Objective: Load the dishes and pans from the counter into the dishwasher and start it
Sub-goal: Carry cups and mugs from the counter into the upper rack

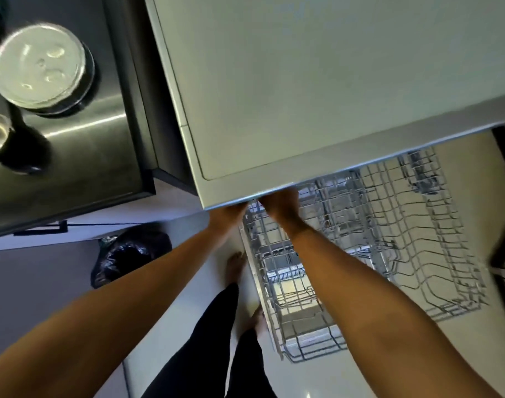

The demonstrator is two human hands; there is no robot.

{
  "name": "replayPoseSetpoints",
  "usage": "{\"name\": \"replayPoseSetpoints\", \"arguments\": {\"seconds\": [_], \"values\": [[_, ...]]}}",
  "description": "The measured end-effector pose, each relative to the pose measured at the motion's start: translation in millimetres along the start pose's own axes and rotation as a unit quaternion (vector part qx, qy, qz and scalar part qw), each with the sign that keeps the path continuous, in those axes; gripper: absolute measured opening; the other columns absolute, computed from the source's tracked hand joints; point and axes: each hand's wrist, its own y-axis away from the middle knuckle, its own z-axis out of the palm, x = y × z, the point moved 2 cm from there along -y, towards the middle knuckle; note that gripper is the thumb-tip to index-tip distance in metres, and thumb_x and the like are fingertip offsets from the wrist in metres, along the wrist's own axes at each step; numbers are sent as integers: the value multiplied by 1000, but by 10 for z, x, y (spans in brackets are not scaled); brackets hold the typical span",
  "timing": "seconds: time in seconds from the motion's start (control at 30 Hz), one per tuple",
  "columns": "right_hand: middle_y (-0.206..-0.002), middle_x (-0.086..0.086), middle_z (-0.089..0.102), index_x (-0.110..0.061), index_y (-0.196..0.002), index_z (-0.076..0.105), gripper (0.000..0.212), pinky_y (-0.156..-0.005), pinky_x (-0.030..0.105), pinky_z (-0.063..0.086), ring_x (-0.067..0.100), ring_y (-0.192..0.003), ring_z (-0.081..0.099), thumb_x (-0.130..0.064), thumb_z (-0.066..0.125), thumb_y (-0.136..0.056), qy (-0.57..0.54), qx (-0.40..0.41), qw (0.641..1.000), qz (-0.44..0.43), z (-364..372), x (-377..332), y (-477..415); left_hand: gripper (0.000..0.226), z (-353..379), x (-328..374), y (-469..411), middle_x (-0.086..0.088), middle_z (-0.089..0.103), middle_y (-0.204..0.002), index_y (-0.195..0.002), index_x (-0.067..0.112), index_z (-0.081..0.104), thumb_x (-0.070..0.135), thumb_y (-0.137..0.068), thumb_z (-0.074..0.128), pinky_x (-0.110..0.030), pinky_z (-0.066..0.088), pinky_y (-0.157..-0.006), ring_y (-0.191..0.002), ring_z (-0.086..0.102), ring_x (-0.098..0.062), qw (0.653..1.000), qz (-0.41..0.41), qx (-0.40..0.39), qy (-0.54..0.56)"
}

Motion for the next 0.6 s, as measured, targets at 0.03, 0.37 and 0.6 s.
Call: {"name": "replayPoseSetpoints", "arguments": {"seconds": [0.03,0.37,0.6], "values": [[-106,13,73,-7,-101,73,23,-90,33,39,26,-107,65,-25,60,-95,24,-24,999,-5,-2,4,-23,61,23,-8,-21,-15,56,-138,-133,7,57,53,-93,57,-26,30,-108,-134,46,-26,1000,-5,-10,-7],[-117,11,70,-10,-110,69,29,-98,28,38,27,-118,59,-33,60,-94,-8,-47,998,41,232,121,-143,40,146,-71,-91,-18,64,-126,-123,1,62,28,-94,64,-35,40,-106,-123,57,-29,999,-5,37,8],[-141,20,47,0,-138,47,66,-111,39,37,34,-134,41,-24,77,-84,-93,9,995,40,106,109,12,18,134,-162,-142,8,66,-60,-64,22,62,33,-76,71,-53,58,-78,-77,72,-32,993,32,80,84]]}}
